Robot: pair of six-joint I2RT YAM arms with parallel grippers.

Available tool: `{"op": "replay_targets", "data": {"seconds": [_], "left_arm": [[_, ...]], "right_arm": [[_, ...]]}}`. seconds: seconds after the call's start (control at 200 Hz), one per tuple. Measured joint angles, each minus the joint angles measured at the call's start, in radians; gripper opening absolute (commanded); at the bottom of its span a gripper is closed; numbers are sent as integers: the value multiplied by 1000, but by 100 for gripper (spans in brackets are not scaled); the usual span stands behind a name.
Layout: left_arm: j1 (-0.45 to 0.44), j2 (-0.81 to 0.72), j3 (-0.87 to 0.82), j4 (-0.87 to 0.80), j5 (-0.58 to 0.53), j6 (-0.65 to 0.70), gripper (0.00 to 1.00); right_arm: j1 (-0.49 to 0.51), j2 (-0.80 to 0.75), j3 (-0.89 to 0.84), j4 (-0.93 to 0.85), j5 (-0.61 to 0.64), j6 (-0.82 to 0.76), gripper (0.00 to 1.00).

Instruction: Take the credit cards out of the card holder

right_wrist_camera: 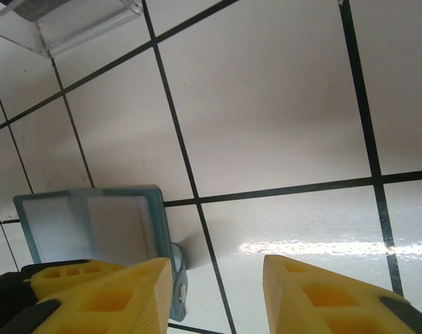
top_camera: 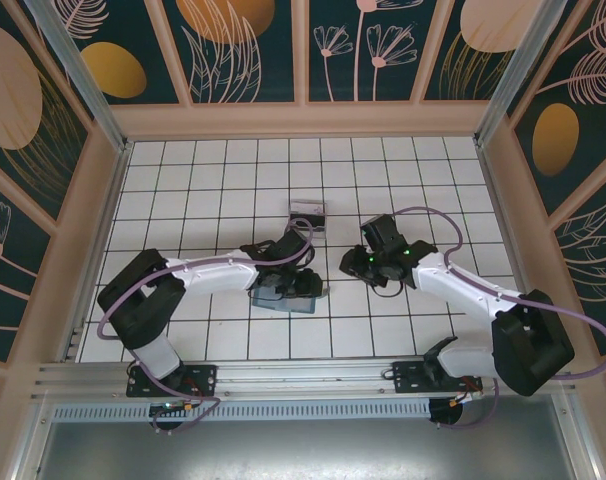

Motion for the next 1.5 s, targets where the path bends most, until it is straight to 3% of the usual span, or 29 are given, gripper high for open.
{"op": "replay_targets", "data": {"seconds": [0.37, 1.501], "left_arm": [[-1, 46, 4, -1, -3, -2, 36], [-6, 32, 76, -249, -217, 25, 36]], "right_arm": [[0, 0, -7, 0, 0, -6, 41], [-3, 1, -7, 0, 0, -18, 41]]}}
